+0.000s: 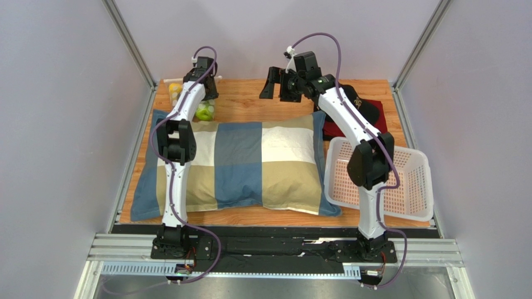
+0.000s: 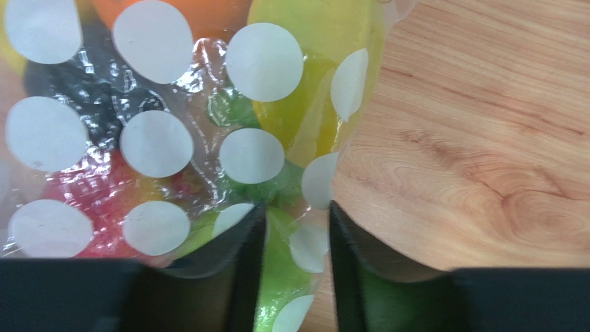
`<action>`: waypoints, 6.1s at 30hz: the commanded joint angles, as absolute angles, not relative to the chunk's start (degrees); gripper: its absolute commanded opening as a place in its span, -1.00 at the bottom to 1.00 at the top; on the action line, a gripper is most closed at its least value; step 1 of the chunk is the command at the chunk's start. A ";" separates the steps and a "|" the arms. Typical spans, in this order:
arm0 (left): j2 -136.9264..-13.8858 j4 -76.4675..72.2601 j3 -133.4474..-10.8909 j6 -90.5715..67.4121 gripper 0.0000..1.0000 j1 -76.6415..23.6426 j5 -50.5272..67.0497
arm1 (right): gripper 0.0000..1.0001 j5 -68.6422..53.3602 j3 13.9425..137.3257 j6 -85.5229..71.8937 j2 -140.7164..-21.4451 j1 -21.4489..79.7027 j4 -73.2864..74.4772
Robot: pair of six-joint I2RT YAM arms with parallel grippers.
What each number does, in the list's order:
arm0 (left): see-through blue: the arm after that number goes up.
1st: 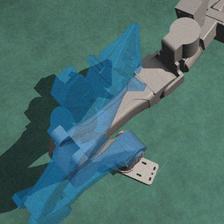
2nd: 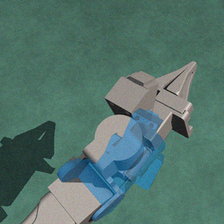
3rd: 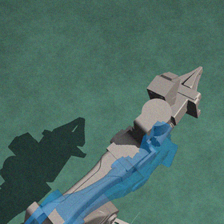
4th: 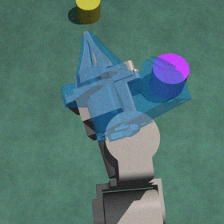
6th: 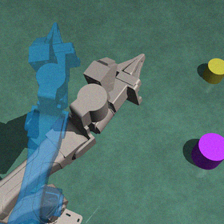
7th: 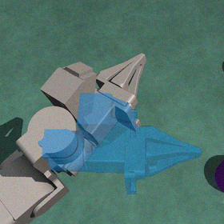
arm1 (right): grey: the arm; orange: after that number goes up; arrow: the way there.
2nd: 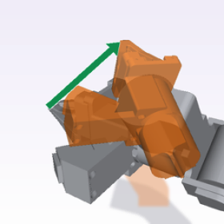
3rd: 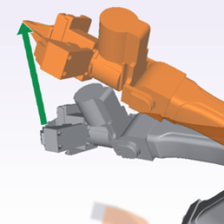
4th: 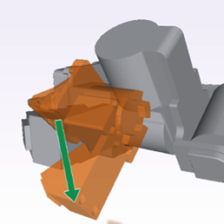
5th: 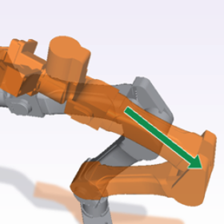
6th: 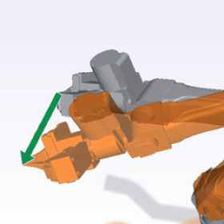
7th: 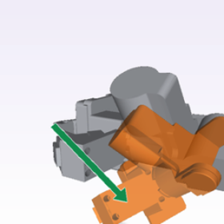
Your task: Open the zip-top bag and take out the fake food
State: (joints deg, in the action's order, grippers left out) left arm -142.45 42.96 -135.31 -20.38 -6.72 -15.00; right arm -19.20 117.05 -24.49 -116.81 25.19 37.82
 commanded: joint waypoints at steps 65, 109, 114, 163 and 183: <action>-141.67 44.74 -140.09 -47.47 -0.42 12.13 9.85 | 1.00 -23.91 136.40 -37.53 -141.15 26.81 17.14; -125.86 32.34 -121.20 -32.46 -0.21 -7.20 17.41 | 1.00 -23.29 138.52 -35.24 -148.62 23.64 18.54; -126.21 33.40 -121.11 -14.00 -0.15 -10.28 12.84 | 0.99 -25.22 136.41 -37.00 -145.73 23.12 18.37; -134.04 41.67 -128.16 20.28 -1.00 -18.54 12.38 | 1.00 -25.31 131.75 -34.63 -140.19 19.78 20.65; -117.16 31.90 -112.49 2.17 -0.62 -16.53 13.89 | 1.00 -33.14 138.96 -30.14 -149.06 19.34 17.94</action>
State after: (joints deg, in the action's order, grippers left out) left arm -120.55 33.41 -106.17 17.21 -21.65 14.06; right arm -31.09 135.87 -28.49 -146.32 19.33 22.06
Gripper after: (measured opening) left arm 0.184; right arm 0.997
